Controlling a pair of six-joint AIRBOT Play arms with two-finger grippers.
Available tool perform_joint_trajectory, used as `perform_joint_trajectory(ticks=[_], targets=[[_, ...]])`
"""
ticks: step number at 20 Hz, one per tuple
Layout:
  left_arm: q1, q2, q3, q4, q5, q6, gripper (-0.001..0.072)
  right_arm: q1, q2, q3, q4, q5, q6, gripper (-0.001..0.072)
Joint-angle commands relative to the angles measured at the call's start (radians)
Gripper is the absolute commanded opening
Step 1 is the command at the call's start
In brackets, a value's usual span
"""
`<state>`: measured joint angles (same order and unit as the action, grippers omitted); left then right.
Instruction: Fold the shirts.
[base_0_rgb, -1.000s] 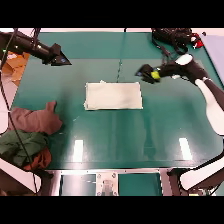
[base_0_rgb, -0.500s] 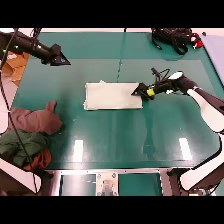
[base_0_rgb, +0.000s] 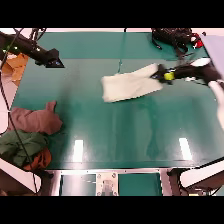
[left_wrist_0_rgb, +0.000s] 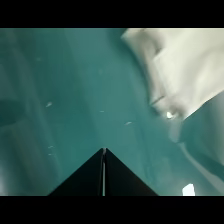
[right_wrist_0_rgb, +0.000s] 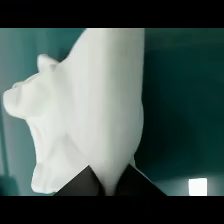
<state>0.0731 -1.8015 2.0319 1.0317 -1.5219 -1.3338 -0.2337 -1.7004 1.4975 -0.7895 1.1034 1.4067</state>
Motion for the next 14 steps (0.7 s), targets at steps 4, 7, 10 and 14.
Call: perform_joint_trajectory(ticks=[4,7,10,14], targets=[[0.0,0.001,0.001,0.092,0.072,0.0,0.0018,-0.549,0.242,-0.147,-0.185,0.052,0.07,0.001],[0.0,0.001,0.001,0.09,0.079,0.0,0.0017,-0.812,0.354,-0.336,-0.234,0.007,0.053,0.001],[0.0,0.001,0.001,0.09,0.077,0.0,0.0018,-1.025,0.463,-0.557,-0.233,-0.105,0.048,0.001],[0.0,0.001,0.001,0.086,0.06,0.0,0.0018,-1.168,0.5,-0.749,-0.237,-0.17,0.0,0.0011]])
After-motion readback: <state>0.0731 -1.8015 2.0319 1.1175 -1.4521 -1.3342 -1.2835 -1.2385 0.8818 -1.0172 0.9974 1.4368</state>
